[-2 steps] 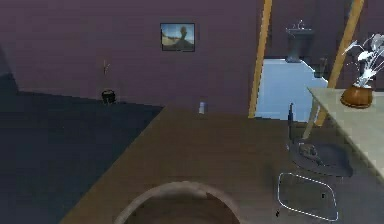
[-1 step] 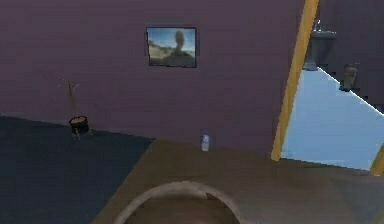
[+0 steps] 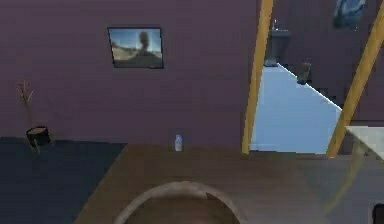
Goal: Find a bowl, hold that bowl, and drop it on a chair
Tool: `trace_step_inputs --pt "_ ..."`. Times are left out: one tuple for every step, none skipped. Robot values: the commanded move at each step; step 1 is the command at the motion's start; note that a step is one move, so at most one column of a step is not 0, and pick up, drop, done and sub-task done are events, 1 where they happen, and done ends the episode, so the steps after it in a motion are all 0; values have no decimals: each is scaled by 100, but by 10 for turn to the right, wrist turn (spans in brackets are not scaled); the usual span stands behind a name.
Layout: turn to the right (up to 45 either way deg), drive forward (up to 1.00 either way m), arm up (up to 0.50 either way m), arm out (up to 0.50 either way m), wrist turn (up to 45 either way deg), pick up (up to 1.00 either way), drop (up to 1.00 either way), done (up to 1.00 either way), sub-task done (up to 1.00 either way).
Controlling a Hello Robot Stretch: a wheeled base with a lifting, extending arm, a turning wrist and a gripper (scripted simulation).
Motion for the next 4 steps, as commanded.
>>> trace_step_inputs --pt "0 65 0 0 0 0 0 0 0" --pt "450 0 0 0 0 0 0 0 0" --pt "0 100 0 0 0 0 0 0 0" --pt "30 0 0 0 0 0 0 0 0"
